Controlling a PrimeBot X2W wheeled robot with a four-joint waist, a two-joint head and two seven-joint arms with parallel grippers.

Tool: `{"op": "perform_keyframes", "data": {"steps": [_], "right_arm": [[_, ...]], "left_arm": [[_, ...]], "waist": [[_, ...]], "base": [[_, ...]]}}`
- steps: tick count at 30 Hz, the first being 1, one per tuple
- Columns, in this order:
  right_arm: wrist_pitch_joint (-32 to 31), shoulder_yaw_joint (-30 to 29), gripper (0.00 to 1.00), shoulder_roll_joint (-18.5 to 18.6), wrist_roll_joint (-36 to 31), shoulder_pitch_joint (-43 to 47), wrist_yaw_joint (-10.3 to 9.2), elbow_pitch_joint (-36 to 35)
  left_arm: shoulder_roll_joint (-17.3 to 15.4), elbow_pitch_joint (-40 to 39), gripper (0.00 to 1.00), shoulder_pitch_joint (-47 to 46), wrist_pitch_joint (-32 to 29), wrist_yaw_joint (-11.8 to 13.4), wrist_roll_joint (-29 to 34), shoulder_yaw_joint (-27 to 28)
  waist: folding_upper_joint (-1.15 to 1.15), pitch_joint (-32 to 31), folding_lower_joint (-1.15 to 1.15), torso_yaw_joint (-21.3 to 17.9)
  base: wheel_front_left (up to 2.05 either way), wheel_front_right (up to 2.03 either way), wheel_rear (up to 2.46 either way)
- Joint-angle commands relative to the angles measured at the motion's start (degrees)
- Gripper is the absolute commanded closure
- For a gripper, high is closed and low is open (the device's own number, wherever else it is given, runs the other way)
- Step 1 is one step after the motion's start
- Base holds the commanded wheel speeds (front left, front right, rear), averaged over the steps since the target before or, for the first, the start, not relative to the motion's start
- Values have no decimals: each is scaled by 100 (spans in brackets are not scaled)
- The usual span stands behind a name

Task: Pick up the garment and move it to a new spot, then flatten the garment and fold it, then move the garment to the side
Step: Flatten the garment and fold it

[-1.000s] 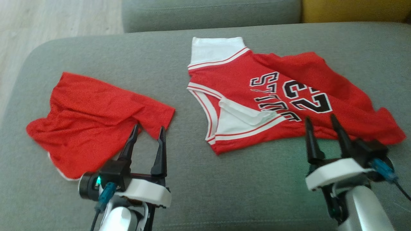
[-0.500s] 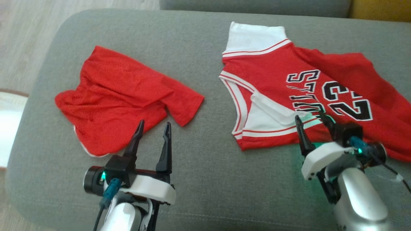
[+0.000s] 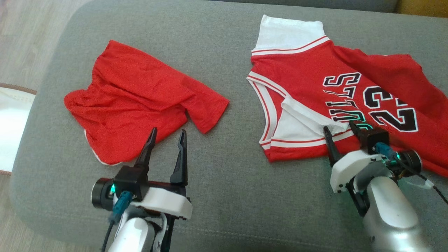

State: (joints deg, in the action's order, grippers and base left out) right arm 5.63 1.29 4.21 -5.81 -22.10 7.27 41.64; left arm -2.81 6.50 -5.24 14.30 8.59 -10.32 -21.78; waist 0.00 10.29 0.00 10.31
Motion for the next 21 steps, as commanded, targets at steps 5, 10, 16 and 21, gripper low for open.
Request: {"op": "perform_keyframes", "data": {"steps": [5,10,16,21], "right_arm": [[272,208,100,-84,143,-391,22,48],[612,450,100,-119,550,-507,22,-35],[803,1096,100,-131,1309,-433,22,-638],[686,1719,100,-132,1747,-107,22,-1253]], "left_arm": [[-7,-175,0,-300,70,39,-39,118],[-7,-146,0,-296,70,38,-27,161],[-7,-124,0,-239,70,32,7,255],[-7,-127,0,-129,70,30,26,313]], "waist": [[0,53,0,-62],[0,7,0,-174],[0,-211,0,-349],[0,-440,0,-470]], "base": [[0,0,0],[0,0,0],[0,0,0],[0,0,0]]}}
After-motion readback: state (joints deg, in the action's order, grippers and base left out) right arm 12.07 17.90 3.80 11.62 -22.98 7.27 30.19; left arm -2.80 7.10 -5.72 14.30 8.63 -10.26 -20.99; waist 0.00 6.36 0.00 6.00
